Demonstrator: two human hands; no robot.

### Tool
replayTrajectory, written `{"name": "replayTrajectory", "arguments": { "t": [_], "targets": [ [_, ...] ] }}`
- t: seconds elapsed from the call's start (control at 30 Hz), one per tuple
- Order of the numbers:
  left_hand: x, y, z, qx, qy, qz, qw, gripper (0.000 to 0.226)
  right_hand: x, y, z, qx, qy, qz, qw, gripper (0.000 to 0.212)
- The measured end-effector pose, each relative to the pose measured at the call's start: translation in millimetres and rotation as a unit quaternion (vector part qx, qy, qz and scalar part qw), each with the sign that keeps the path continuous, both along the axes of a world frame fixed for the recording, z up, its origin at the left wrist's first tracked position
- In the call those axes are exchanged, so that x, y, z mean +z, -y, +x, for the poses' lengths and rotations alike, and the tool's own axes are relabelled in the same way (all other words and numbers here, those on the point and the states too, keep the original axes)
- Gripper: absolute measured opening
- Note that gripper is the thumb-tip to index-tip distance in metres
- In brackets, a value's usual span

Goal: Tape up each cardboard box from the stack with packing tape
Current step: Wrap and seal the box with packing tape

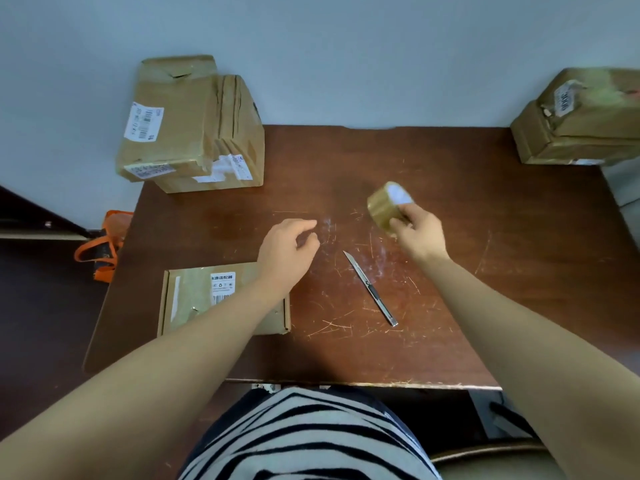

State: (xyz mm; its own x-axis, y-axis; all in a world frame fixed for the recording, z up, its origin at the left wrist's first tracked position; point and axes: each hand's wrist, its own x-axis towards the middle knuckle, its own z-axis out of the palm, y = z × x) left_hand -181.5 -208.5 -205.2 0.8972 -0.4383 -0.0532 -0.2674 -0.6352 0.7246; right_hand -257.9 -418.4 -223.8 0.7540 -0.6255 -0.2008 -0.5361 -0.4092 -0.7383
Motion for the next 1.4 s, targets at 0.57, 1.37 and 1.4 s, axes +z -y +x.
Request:
{"name": "replayTrajectory", "arguments": {
  "t": [0.57, 1.37, 1.4],
  "targets": [
    [34.8, -26.6, 7.6, 0.014, -0.076, -0.179, 0.981, 0.018, 46.5, -106.3, -0.1, 0.082, 0.089, 0.203, 0.972, 0.019],
    [26.7, -7.9, 7.7, 0.021, -0.216, -0.056, 0.975, 0.02, 41.9, -81.5, -79.8, 0.006, -0.037, 0.294, 0.955, 0.032],
    [25.1, -6.7, 6.6, 0.021, -0.222, -0.051, 0.974, 0.019, 38.3, -79.4, -80.9, -0.006, -0.041, 0.299, 0.953, 0.033]
  ]
}}
